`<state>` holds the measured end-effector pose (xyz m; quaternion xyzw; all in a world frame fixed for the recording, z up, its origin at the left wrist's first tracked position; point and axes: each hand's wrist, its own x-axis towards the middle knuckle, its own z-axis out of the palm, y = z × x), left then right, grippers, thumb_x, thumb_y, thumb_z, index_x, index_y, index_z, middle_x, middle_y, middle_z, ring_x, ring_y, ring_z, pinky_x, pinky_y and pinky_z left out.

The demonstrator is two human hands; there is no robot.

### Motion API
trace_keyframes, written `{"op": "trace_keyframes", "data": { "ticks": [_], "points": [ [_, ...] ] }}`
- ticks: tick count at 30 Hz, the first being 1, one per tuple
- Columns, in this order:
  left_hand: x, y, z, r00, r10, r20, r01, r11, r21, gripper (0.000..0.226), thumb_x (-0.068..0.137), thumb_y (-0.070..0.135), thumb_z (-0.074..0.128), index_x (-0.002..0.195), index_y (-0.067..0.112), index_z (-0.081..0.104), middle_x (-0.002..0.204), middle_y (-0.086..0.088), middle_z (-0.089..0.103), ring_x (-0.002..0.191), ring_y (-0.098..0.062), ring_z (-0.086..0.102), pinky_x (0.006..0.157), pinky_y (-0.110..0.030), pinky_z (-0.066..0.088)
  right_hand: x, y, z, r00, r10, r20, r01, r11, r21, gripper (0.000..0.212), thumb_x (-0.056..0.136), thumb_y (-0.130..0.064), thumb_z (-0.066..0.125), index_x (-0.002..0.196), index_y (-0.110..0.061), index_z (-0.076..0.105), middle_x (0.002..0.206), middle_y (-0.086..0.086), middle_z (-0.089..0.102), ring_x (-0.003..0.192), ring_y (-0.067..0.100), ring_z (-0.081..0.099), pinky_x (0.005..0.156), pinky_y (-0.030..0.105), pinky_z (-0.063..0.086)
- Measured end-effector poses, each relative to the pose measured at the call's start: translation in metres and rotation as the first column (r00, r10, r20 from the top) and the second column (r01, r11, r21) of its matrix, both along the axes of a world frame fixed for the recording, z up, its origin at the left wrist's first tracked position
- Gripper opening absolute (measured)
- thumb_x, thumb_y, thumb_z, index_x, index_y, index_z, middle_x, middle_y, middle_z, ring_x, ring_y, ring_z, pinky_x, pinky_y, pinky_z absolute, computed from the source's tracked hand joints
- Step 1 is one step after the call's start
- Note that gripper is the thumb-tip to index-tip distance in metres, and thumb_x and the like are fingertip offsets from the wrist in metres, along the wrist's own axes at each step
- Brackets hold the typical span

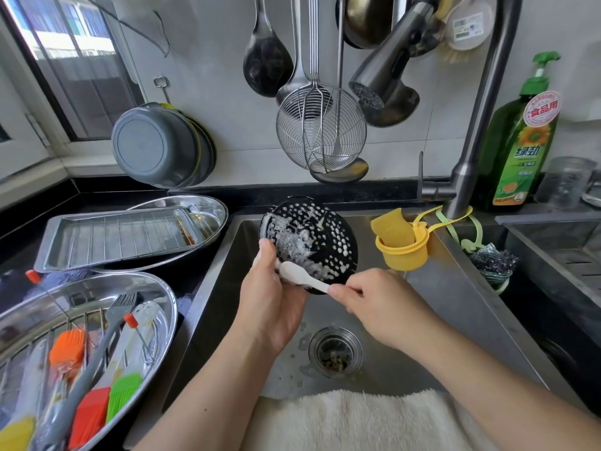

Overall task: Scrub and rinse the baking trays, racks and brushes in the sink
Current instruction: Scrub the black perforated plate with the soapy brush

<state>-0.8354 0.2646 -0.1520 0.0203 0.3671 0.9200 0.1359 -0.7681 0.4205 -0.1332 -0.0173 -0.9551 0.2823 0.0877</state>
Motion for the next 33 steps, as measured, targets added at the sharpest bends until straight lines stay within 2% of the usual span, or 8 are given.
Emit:
{"op": "trace_keyframes", "data": {
  "ticks": [6, 11, 17, 19, 22, 26, 29, 33],
  "points": [
    [-0.012, -0.008, -0.007, 0.998, 0.056, 0.029, -0.059, 0.991, 0.120, 0.062, 0.111, 0.050, 0.028, 0.155, 0.009, 0.040, 0.146, -0.018, 0.059, 0.133, -0.038, 0.059, 0.116, -0.063, 0.039, 0.004, 0.021, 0.004, 0.993, -0.072, 0.093, 0.068, 0.996, 0.049, 0.055, 0.097, -0.054, 0.057, 0.069, -0.007, 0.063, 0.056, 0.004, 0.047, 0.055, 0.020, 0.041, 0.054, 0.032, 0.029],
    [-0.011, -0.005, -0.009, 0.997, 0.050, 0.054, -0.057, 0.990, 0.130, 0.059, 0.111, 0.049, 0.029, 0.154, 0.009, 0.042, 0.143, -0.020, 0.061, 0.128, -0.039, 0.063, 0.108, -0.063, 0.047, 0.001, 0.005, 0.003, 0.999, -0.016, 0.038, 0.014, 0.999, 0.041, 0.056, 0.096, -0.054, 0.058, 0.064, -0.008, 0.058, 0.055, 0.002, 0.046, 0.053, 0.018, 0.040, 0.052, 0.032, 0.028],
    [-0.019, -0.013, -0.008, 0.986, 0.131, 0.103, -0.149, 0.969, 0.195, 0.058, 0.112, 0.046, 0.029, 0.152, 0.008, 0.046, 0.142, -0.019, 0.063, 0.128, -0.038, 0.063, 0.106, -0.064, 0.049, 0.000, 0.042, 0.004, 0.983, -0.147, 0.112, 0.143, 0.989, 0.043, 0.055, 0.097, -0.056, 0.055, 0.071, -0.010, 0.067, 0.058, 0.008, 0.057, 0.056, 0.025, 0.050, 0.055, 0.032, 0.035],
    [-0.017, -0.012, -0.006, 0.984, 0.134, 0.115, -0.154, 0.971, 0.184, 0.056, 0.112, 0.044, 0.030, 0.150, 0.008, 0.048, 0.140, -0.019, 0.064, 0.125, -0.037, 0.065, 0.103, -0.064, 0.050, 0.000, 0.036, 0.003, 0.988, -0.113, 0.109, 0.111, 0.994, 0.018, 0.054, 0.097, -0.056, 0.055, 0.071, -0.011, 0.068, 0.057, 0.005, 0.054, 0.054, 0.021, 0.047, 0.054, 0.031, 0.034],
    [-0.012, -0.010, -0.003, 0.989, 0.112, 0.100, -0.124, 0.984, 0.128, 0.044, 0.113, 0.029, 0.036, 0.147, 0.005, 0.048, 0.136, -0.021, 0.066, 0.123, -0.038, 0.066, 0.105, -0.065, 0.049, 0.002, 0.023, 0.000, 0.991, -0.023, 0.131, 0.025, 1.000, -0.012, 0.051, 0.095, -0.055, 0.059, 0.069, -0.013, 0.068, 0.053, -0.001, 0.051, 0.052, 0.015, 0.045, 0.054, 0.030, 0.034],
    [-0.013, -0.010, -0.003, 0.987, 0.134, 0.089, -0.141, 0.988, 0.071, 0.039, 0.107, -0.002, 0.039, 0.144, 0.000, 0.050, 0.131, -0.022, 0.069, 0.119, -0.035, 0.069, 0.106, -0.059, 0.051, 0.001, 0.046, 0.006, 0.980, -0.165, 0.114, 0.171, 0.984, -0.050, 0.049, 0.098, -0.052, 0.058, 0.066, -0.016, 0.068, 0.049, -0.003, 0.049, 0.049, 0.015, 0.044, 0.052, 0.028, 0.033],
    [-0.014, -0.012, -0.005, 0.980, 0.168, 0.107, -0.176, 0.982, 0.069, 0.040, 0.106, -0.006, 0.038, 0.144, -0.001, 0.050, 0.131, -0.023, 0.068, 0.116, -0.036, 0.070, 0.100, -0.059, 0.055, -0.001, 0.047, 0.002, 0.978, -0.204, 0.037, 0.206, 0.974, -0.093, 0.050, 0.099, -0.048, 0.058, 0.063, -0.015, 0.066, 0.045, -0.004, 0.045, 0.049, 0.017, 0.043, 0.053, 0.030, 0.031],
    [-0.012, -0.010, -0.003, 0.978, 0.182, 0.106, -0.189, 0.980, 0.067, 0.040, 0.106, -0.006, 0.038, 0.144, -0.001, 0.051, 0.130, -0.023, 0.069, 0.116, -0.037, 0.070, 0.103, -0.062, 0.052, 0.000, 0.043, 0.002, 0.975, -0.196, 0.102, 0.205, 0.975, -0.088, 0.050, 0.099, -0.050, 0.057, 0.064, -0.015, 0.067, 0.041, -0.006, 0.042, 0.048, 0.015, 0.040, 0.051, 0.028, 0.028]
  ]
}}
